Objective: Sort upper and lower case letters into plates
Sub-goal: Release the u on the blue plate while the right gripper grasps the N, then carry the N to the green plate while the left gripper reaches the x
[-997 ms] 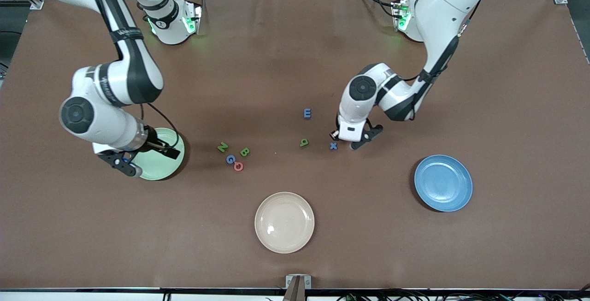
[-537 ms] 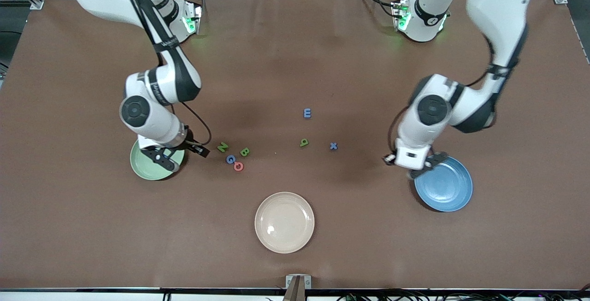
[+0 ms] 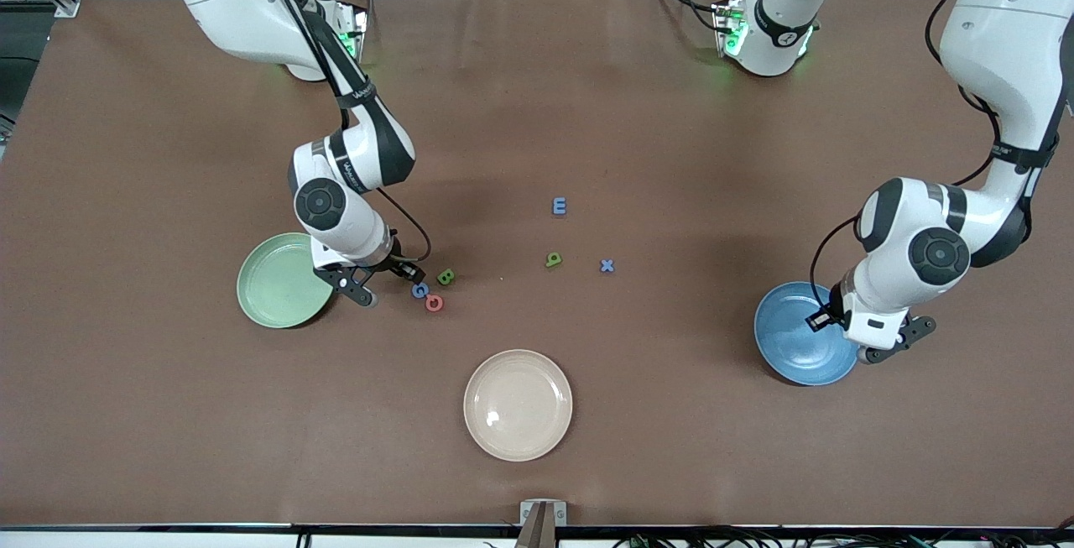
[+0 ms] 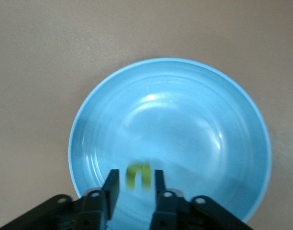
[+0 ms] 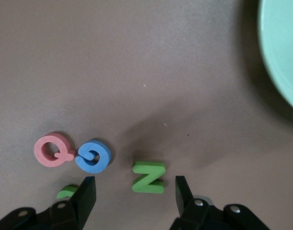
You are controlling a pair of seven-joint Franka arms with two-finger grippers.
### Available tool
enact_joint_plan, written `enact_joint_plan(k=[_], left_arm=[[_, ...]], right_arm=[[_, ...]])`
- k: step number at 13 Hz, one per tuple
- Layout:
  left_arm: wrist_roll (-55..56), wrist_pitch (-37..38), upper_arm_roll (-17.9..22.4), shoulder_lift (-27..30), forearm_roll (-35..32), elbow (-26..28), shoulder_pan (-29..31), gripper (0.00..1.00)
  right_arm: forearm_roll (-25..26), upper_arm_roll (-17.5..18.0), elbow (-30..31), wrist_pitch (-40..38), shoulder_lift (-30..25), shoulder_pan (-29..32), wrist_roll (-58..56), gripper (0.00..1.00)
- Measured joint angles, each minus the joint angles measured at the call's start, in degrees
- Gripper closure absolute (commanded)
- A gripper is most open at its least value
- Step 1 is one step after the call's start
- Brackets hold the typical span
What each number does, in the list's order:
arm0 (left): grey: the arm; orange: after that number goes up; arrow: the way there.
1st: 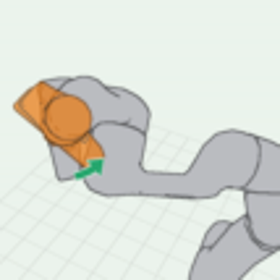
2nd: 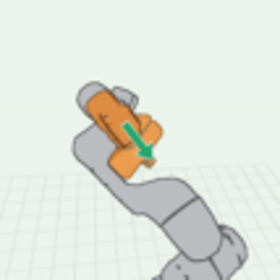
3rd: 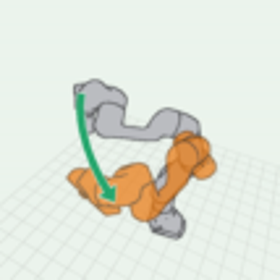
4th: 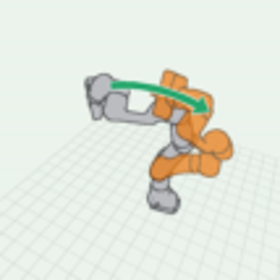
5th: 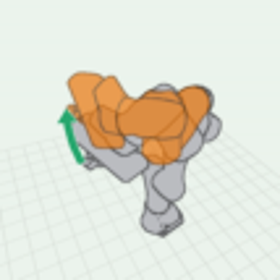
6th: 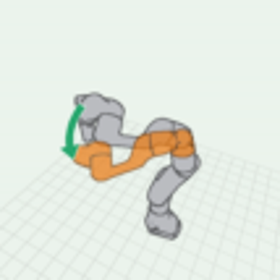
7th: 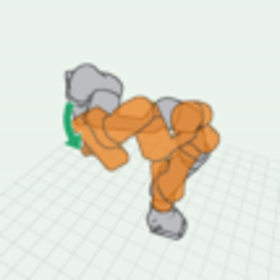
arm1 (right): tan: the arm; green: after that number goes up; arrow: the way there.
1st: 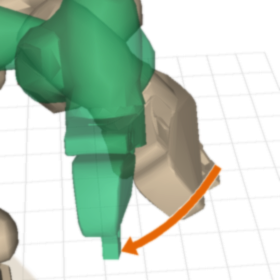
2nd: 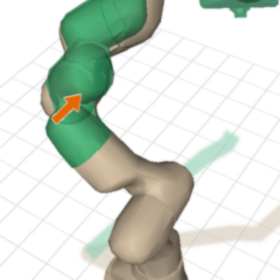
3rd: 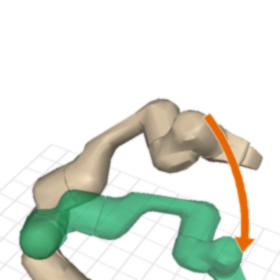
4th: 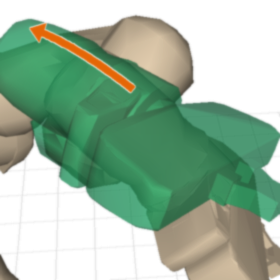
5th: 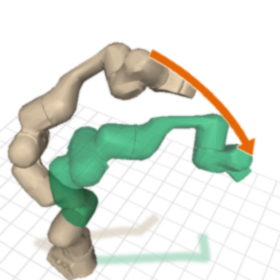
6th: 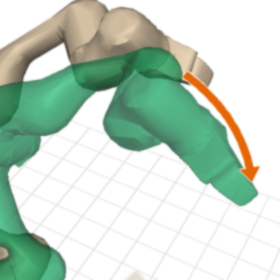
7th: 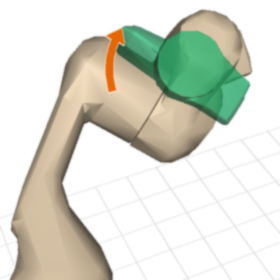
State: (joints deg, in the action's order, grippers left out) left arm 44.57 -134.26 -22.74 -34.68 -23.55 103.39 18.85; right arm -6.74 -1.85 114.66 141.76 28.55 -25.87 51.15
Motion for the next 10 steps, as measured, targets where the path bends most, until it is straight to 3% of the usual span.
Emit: enact_joint_plan(k=[3, 5, 9, 10], left_arm=[[0.1, 0.0, -0.9, -0.4, -0.1, -0.6, -0.1, 0.0], [1.6, 0.0, -2.9, -0.4, -0.1, -0.8, -2.0, 0.01], [5.7, 0.0, -4.9, -0.4, -0.1, -0.8, -13.3, 0.02], [6.6, 0.0, -4.9, -0.5, -0.1, -0.8, -17.1, 0.02]], right_arm=[[0.0, -0.1, 0.1, 0.6, 1.5, 0.0, 0.0, 0.25], [0.0, -0.1, 0.4, 0.8, 2.1, -0.1, 0.0, 0.35], [0.0, -0.1, 0.6, 0.8, 2.1, -0.1, 0.0, 0.58], [0.0, -0.1, 0.6, 0.8, 2.1, -0.1, 0.0, 0.58]])
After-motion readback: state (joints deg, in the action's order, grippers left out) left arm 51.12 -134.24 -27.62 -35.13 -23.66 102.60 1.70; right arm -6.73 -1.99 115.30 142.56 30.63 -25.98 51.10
